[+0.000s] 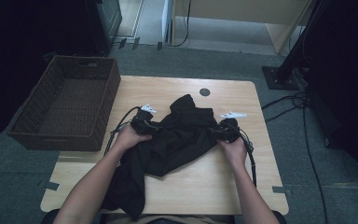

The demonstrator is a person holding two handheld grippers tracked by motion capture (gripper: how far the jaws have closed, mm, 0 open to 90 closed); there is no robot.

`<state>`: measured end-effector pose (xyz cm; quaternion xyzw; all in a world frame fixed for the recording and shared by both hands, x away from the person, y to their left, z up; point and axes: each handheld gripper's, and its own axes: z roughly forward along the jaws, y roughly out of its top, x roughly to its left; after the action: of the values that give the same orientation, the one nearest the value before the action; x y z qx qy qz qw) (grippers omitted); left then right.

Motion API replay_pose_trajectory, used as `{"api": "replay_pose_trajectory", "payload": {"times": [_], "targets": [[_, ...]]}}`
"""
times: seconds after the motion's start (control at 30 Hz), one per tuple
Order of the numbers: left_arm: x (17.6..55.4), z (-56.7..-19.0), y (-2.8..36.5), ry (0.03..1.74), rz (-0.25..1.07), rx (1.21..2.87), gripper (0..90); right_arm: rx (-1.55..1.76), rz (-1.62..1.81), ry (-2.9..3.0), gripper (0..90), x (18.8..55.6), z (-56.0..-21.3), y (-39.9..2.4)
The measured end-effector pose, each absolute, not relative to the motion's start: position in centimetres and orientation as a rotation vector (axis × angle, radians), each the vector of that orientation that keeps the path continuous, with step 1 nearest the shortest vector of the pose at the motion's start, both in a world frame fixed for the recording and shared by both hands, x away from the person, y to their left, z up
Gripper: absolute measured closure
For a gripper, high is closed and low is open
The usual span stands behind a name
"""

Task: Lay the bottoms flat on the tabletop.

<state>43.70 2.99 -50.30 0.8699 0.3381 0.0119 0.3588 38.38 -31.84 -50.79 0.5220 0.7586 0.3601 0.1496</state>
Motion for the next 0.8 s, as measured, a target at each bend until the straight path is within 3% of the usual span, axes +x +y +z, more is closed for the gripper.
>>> {"api": "replay_pose_trajectory", "payload": {"times": [0.2,0.37,0.43,0.8], "targets": [[43.5,-50.4,3.7,0.878,0.04,2.238,59.5,1.469,0.982,2.18,65.7,38.1,-51.2,-31.3],[43.2,-50.6,3.2,0.822,0.057,2.265,83.3,1.507,0.986,2.154,80.7,38.0,-51.2,-31.0],[43.2,-50.6,3.1,0.823,0.053,2.265,86.8,1.516,0.982,2.145,85.5,38.0,-51.1,-31.0],[42.9,-49.1,6.2,0.932,0.076,2.152,88.8,1.55,0.96,2.124,88.6,37.7,-49.7,-33.1]]}}
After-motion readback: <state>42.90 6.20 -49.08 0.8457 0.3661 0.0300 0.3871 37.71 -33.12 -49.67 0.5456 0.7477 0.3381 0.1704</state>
